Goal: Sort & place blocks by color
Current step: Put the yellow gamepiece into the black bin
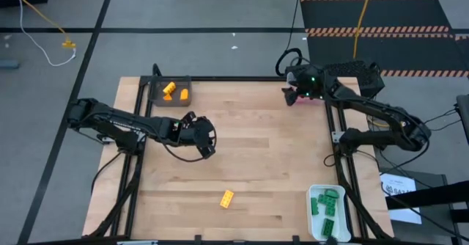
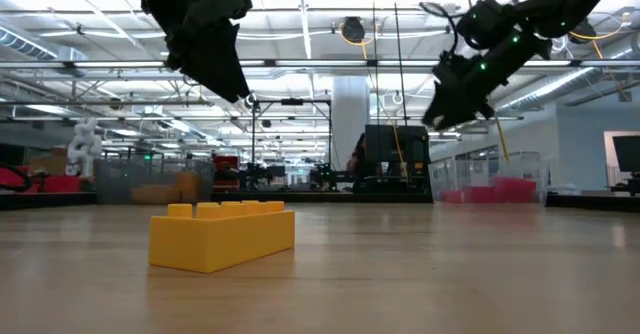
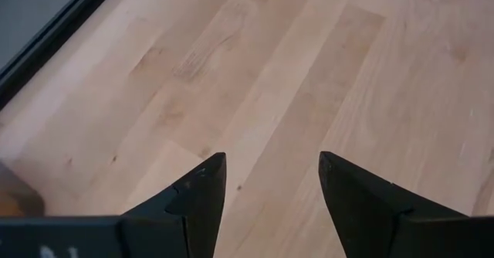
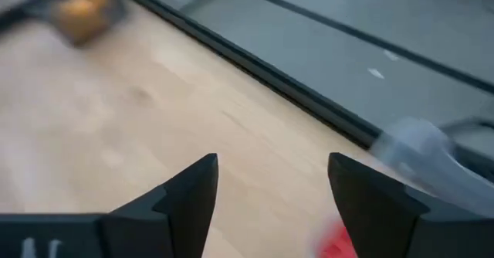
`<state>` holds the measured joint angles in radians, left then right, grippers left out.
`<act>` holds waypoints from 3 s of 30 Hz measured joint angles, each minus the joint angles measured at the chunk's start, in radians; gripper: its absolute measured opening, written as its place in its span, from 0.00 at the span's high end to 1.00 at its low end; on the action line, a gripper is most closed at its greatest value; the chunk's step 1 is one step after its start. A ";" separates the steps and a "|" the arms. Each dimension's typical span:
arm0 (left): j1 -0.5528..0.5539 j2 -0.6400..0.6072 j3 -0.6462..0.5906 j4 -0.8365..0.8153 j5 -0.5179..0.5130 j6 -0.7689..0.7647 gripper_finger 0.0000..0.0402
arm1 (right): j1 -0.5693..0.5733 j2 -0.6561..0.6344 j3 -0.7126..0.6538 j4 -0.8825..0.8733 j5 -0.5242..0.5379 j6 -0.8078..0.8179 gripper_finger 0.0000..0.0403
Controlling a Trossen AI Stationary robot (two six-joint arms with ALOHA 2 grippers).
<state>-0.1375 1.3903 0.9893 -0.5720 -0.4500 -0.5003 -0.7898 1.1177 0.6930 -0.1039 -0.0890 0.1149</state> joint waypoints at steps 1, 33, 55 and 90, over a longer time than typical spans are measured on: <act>0.000 0.000 0.000 0.000 0.000 -0.001 0.48 | 0.016 -0.003 0.000 0.024 -0.028 0.001 0.42; -0.365 0.075 0.000 0.430 0.299 -0.197 0.48 | 1.070 0.156 0.000 0.386 0.090 -0.006 0.46; -0.363 0.105 0.001 0.631 0.151 0.020 0.48 | 1.180 0.306 0.000 0.529 0.088 0.004 0.46; -0.404 0.414 0.001 0.499 0.239 -0.847 0.12 | 1.157 0.306 -0.001 0.541 0.088 -0.161 0.46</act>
<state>-0.5412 1.8041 0.9905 -0.0729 -0.2114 -1.3475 0.3669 1.4235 0.6918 0.4370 -0.0006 -0.0463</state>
